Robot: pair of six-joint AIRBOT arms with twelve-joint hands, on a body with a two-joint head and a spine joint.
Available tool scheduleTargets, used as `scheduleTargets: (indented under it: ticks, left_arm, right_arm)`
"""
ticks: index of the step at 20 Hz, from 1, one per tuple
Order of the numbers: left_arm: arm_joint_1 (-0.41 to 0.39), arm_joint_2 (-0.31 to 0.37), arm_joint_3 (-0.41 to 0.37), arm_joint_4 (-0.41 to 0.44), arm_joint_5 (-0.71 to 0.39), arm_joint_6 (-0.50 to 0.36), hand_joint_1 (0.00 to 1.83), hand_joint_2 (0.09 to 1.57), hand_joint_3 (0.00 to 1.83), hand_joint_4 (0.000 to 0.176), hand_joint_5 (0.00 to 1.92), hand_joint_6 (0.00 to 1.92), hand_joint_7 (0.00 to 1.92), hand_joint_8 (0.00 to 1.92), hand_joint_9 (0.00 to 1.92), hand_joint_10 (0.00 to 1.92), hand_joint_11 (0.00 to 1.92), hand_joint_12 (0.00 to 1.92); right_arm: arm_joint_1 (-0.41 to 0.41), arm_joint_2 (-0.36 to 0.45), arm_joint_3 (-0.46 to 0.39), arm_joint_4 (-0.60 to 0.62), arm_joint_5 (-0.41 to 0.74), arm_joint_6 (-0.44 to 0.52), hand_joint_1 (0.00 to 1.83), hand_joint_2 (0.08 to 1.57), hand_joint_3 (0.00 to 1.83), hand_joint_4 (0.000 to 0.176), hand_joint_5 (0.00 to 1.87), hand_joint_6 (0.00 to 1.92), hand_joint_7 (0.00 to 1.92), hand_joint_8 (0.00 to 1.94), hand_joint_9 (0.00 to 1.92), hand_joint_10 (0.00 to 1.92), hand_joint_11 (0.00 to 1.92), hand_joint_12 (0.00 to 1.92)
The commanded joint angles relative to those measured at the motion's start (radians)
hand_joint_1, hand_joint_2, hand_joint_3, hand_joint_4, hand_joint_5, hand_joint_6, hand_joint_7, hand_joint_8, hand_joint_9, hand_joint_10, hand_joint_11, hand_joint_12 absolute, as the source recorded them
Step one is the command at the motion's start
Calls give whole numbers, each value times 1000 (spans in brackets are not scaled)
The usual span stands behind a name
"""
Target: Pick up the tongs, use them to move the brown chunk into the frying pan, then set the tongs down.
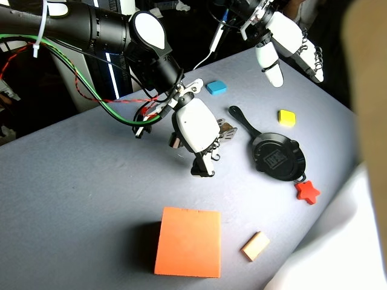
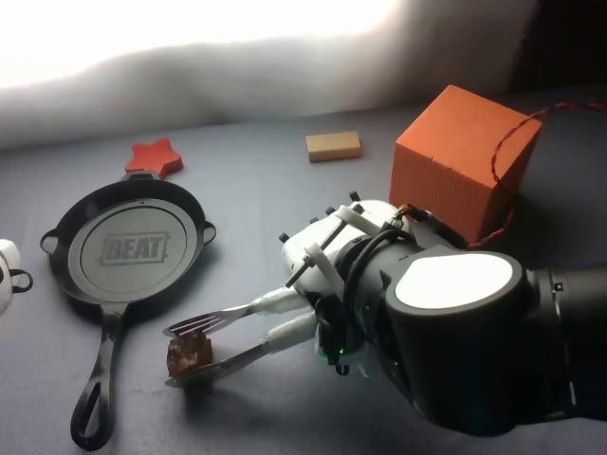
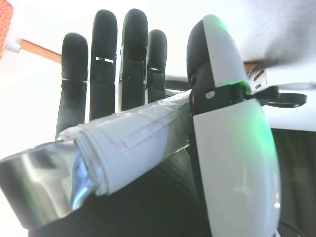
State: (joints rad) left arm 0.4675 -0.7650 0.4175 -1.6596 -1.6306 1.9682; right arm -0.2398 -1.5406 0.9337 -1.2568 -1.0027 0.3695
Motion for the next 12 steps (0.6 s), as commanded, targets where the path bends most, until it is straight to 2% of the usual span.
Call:
scheduleTargets:
  ticks: [1,2,3,4,5,7,8,9,10,11,12]
  left_arm:
    - [-3,3,3,90,-74,7,157,1341,1,24,13,0,51,2,41,0,0,232]
    - [-3,3,2,90,-73,9,171,1335,0,27,20,3,52,2,45,2,0,234]
    - [-2,3,2,90,-73,11,210,1331,0,23,44,9,75,6,71,9,0,309]
    - [-2,3,2,90,-73,11,230,1331,0,23,37,4,68,1,68,6,0,298]
    - [-2,3,2,90,-73,13,229,1333,0,25,26,3,65,0,60,1,0,266]
    - [-1,2,2,90,-73,16,237,1329,0,21,31,5,68,1,66,3,0,250]
    - [-1,2,2,90,-73,17,225,1331,0,24,25,2,59,1,57,1,0,212]
    - [-1,2,1,90,-73,18,237,1332,0,22,23,1,67,4,63,3,0,212]
    - [-1,2,1,90,-72,19,216,1334,0,22,25,1,71,3,66,4,0,253]
    - [0,2,1,90,-68,19,178,1341,3,25,19,1,60,2,61,1,0,254]
    - [0,2,1,90,-68,19,172,1344,5,23,21,2,60,3,63,2,0,252]
  right_arm:
    - [12,1,1,-80,1,5,1018,1167,3,0,741,292,993,9,750,534,323,1467]
    - [11,0,1,-81,5,5,1027,1163,0,0,759,293,1007,14,763,537,330,1468]
    - [10,0,1,-81,6,4,1030,1162,0,0,789,303,1043,29,796,550,355,1477]
    - [7,0,1,-81,8,2,1088,1194,3,0,800,1048,1084,40,834,567,392,1496]
    - [4,0,1,-81,8,-2,1095,1209,0,0,791,1221,1124,52,854,630,414,1525]
    - [2,1,1,-81,10,-9,1090,1194,0,0,829,1216,1209,100,872,827,481,1577]
    - [3,1,1,-81,10,-10,1097,1168,0,0,883,1149,1249,250,942,973,588,1593]
    - [4,1,0,-81,10,-11,1049,1182,0,0,864,1196,1231,469,978,1074,645,1622]
    - [5,1,-1,-81,9,-13,1001,1206,2,8,826,1263,1193,646,992,1149,699,1661]
    - [5,1,-4,-81,8,-17,625,1321,23,0,895,1210,1162,992,1024,1378,840,1780]
    - [5,2,-8,-81,6,-20,460,1371,25,0,1004,1405,1234,1450,1179,1760,1174,1893]
